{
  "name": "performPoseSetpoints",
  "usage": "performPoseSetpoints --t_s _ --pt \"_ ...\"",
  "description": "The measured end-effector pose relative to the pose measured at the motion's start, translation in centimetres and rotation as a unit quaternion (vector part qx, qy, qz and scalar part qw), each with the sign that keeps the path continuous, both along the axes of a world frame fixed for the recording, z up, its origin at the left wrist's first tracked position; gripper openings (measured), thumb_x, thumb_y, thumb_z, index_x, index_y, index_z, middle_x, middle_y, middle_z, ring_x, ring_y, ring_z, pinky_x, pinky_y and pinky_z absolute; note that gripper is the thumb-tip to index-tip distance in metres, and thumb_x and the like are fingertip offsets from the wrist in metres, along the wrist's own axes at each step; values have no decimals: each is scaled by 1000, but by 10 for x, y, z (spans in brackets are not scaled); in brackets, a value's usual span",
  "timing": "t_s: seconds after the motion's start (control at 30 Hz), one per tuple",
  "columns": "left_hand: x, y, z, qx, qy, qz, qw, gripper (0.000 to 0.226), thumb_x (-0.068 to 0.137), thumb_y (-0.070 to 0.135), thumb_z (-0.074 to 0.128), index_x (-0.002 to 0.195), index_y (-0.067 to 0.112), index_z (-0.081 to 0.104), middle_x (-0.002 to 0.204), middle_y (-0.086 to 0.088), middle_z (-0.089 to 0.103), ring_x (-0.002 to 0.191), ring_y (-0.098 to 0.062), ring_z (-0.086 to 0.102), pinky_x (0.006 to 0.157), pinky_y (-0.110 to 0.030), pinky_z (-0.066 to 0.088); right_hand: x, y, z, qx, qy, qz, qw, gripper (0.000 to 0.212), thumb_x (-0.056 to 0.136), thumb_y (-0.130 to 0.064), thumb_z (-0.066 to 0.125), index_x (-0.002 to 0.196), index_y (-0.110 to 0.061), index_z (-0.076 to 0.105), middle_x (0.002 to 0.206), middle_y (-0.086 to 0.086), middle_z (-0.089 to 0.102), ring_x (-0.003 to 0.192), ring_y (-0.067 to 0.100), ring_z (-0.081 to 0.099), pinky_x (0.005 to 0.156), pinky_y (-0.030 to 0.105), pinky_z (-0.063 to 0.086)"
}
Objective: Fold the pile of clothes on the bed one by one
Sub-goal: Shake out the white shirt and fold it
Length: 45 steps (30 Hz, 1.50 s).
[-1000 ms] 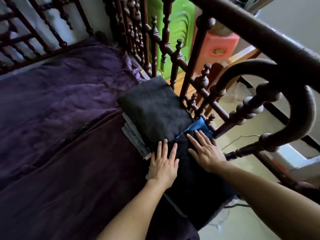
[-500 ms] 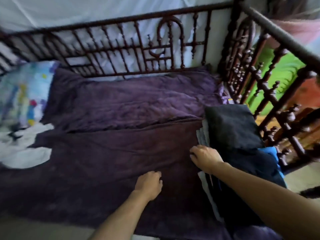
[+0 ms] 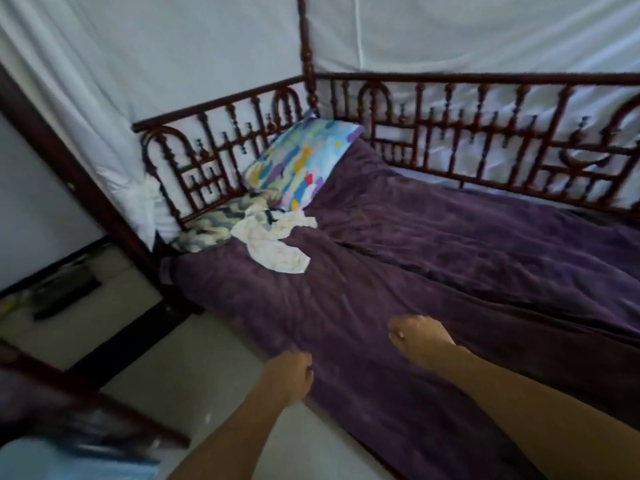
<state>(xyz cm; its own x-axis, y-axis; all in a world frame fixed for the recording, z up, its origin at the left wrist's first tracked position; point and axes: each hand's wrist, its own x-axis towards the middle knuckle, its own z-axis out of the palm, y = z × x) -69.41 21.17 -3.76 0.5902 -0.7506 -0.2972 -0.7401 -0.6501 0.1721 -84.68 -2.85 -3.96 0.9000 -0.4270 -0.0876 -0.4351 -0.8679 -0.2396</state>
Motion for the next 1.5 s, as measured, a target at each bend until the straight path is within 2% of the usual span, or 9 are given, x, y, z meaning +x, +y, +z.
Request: performPoseSetpoints --t_s 0.23,0.4,0.5,0.67,0.83,0.93,1.07,1.33,1.5 --pt "162 89 21 49 -39 8 998 26 98 28 39 113 13 54 122 -11 57 114 -29 53 89 -34 41 185 67 0 34 -2 38 999 30 95 -38 45 120 -26 56 121 0 62 106 26 60 84 33 46" --pt "251 106 14 47 -31 37 998 27 97 32 39 113 16 54 122 -10 58 114 -29 54 90 -34 42 274 75 -7 42 11 53 998 25 95 -37 44 114 -26 56 118 -2 63 104 25 61 79 31 44" --pt "299 101 1 47 -15 42 998 27 97 31 40 114 16 54 123 -10 58 113 -28 55 89 -33 42 321 64 -21 60 22 36 997 14 94 -34 45 100 -29 56 111 -1 65 99 26 61 70 30 39" --pt "394 71 -18 8 36 47 998 26 96 24 43 113 12 59 124 -9 59 113 -22 55 87 -26 37 417 33 -56 87 73 3 994 25 91 -39 43 108 -28 58 117 -3 64 107 25 60 81 32 44" --pt "486 37 -25 17 76 83 994 21 93 25 49 105 12 61 111 -8 64 103 -23 59 79 -26 39 503 10 -79 126 131 -14 983 33 94 -40 39 117 -24 55 121 -2 61 111 23 59 85 34 46" --pt "533 14 -29 11 84 92 992 21 91 28 49 102 13 60 105 -9 65 100 -27 61 83 -31 47 547 -3 -80 122 139 -13 983 34 94 -39 41 122 -22 53 123 0 60 113 23 58 87 35 47" --pt "581 -12 -43 32 92 69 993 23 91 34 48 105 19 60 107 -3 65 103 -25 60 84 -32 47 595 -21 -90 126 151 -30 980 39 94 -36 47 131 -27 48 129 -5 57 118 17 54 92 33 43" --pt "707 -85 -103 41 144 -11 989 18 93 31 49 92 15 58 94 -3 66 93 -24 62 72 -31 43 686 -65 -133 137 174 -135 966 37 92 -38 50 128 -29 53 127 -4 60 117 19 56 91 32 45" --pt "792 -137 -158 23 164 -38 985 21 94 31 47 107 20 60 101 1 66 96 -20 61 77 -31 47 781 -126 -175 121 201 -181 955 30 92 -35 51 117 -21 59 121 4 61 111 26 58 86 36 48"
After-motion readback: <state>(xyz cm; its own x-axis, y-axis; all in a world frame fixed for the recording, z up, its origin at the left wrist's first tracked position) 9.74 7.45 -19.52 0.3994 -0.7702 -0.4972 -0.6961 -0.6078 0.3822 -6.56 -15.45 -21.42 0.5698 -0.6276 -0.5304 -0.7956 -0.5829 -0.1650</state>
